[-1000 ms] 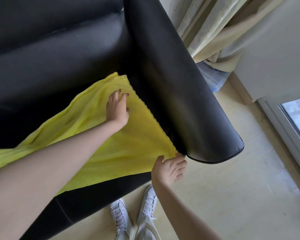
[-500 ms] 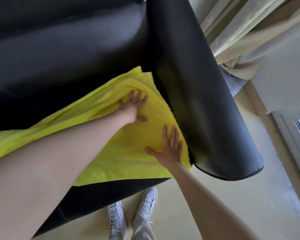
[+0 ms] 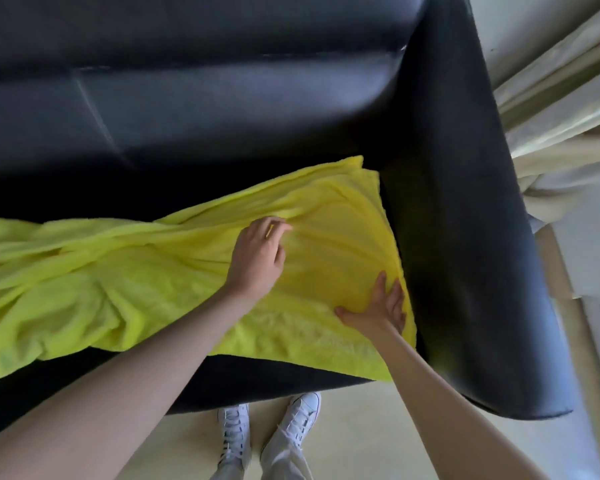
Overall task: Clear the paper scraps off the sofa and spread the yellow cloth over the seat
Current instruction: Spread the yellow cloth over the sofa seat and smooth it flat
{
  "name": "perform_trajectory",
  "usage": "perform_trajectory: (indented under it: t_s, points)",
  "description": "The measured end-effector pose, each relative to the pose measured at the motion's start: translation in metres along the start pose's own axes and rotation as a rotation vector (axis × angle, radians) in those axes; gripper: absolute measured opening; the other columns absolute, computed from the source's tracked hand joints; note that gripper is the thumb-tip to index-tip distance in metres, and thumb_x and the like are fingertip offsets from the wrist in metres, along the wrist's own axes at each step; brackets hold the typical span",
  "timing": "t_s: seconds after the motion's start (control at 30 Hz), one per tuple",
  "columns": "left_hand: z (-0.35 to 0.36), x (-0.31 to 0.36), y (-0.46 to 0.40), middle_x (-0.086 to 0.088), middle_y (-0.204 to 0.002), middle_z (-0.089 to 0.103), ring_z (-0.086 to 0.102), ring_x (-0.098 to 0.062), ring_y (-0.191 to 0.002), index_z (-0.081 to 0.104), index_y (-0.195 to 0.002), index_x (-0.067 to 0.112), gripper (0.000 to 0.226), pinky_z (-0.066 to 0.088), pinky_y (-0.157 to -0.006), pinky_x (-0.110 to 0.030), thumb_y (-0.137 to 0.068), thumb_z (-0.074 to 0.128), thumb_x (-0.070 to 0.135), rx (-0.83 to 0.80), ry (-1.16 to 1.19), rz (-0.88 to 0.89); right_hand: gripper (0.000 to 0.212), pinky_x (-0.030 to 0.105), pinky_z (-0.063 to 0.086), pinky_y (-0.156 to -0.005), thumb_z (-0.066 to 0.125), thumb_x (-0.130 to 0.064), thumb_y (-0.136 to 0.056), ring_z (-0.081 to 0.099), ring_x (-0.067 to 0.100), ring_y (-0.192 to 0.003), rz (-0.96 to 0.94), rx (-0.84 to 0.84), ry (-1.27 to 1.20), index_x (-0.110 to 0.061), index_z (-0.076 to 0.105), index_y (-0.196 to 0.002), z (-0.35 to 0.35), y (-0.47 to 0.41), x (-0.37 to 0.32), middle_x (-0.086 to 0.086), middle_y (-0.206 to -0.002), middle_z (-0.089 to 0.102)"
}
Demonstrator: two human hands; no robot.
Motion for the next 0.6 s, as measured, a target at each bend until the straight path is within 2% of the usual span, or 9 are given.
perform_trajectory:
  t_s: [0.1, 0.2, 0.3, 0.37, 0.47, 0.53, 0.6]
  points:
    - [-0.049, -0.061, 0.021, -0.006, -0.126, 0.053, 0.050, -0.025, -0.118, 0.054, -0.120, 0.012, 0.040, 0.043, -0.098, -0.038, -0.083, 0.051, -0.003, 0.120, -0.104, -0.143, 0.110, 0.041, 0.007, -0.119, 0.071, -0.034, -0.079, -0.006, 0.031, -0.146, 0.014, 0.088, 0.055, -0.017, -0.011, -0.151, -0.015, 0.013, -0.032, 0.014, -0.155, -0.012]
    - [-0.093, -0.121, 0.038, -0.012, -0.129, 0.051, 0.047, -0.030, -0.123, 0.052, -0.125, 0.006, 0.050, 0.039, -0.102, -0.041, -0.076, 0.054, -0.006, 0.157, -0.178, -0.297, 0.086, 0.041, 0.018, -0.114, 0.061, -0.015, -0.084, 0.011, 0.032, -0.143, -0.251, 0.347, 0.223, -0.013, 0.007, -0.151, -0.023, 0.035, -0.083, 0.015, -0.155, 0.004]
    - [-0.129, -0.170, 0.078, -0.014, -0.117, 0.052, 0.047, -0.033, -0.112, 0.052, -0.119, 0.007, 0.044, 0.038, -0.093, -0.041, -0.076, 0.057, 0.000, 0.249, -0.196, -0.570, 0.065, 0.042, 0.037, -0.099, 0.060, -0.007, -0.079, 0.040, 0.035, -0.124, -0.577, 0.489, 0.310, -0.008, 0.038, -0.140, -0.004, 0.068, -0.138, 0.016, -0.142, 0.034]
    - [-0.145, -0.203, 0.129, -0.015, -0.112, 0.053, 0.048, -0.034, -0.106, 0.053, -0.113, 0.005, 0.033, 0.038, -0.088, -0.041, -0.081, 0.056, 0.005, 0.350, -0.108, -0.832, 0.047, 0.042, 0.043, -0.089, 0.061, -0.005, -0.077, 0.051, 0.035, -0.109, -0.779, 0.468, 0.326, -0.005, 0.054, -0.124, 0.025, 0.096, -0.177, 0.015, -0.124, 0.051]
    - [-0.142, -0.231, 0.205, -0.016, -0.108, 0.058, 0.054, -0.035, -0.100, 0.051, -0.109, 0.004, 0.023, 0.044, -0.084, -0.045, -0.092, 0.049, 0.019, 0.422, 0.099, -1.196, 0.032, 0.038, 0.044, -0.090, 0.056, -0.023, -0.090, 0.054, 0.028, -0.108, -1.028, 0.269, 0.420, -0.009, 0.055, -0.119, 0.085, 0.139, -0.214, 0.008, -0.116, 0.057]
    - [-0.121, -0.240, 0.253, -0.012, -0.099, 0.058, 0.056, -0.032, -0.089, 0.049, -0.110, 0.007, 0.031, 0.045, -0.076, -0.041, -0.097, 0.041, 0.034, 0.340, 0.273, -1.472, 0.040, 0.038, 0.047, -0.082, 0.054, -0.040, -0.092, 0.058, 0.028, -0.103, -1.182, 0.175, 0.546, -0.008, 0.056, -0.116, 0.124, 0.168, -0.227, 0.007, -0.110, 0.060]
    - [-0.101, -0.246, 0.295, -0.007, -0.096, 0.059, 0.057, -0.030, -0.087, 0.052, -0.108, 0.007, 0.051, 0.042, -0.075, -0.038, -0.097, 0.032, 0.052, 0.195, 0.418, -1.653, 0.051, 0.037, 0.047, -0.077, 0.053, -0.049, -0.090, 0.057, 0.027, -0.103, -1.226, 0.074, 0.751, -0.008, 0.052, -0.121, 0.165, 0.186, -0.233, 0.007, -0.113, 0.058]
Point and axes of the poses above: each hand's wrist, its own y-axis away from the middle knuckle, its own z-axis out of the palm, x = y × z, the point moved 6 cm from there along -y, towards the middle knuckle
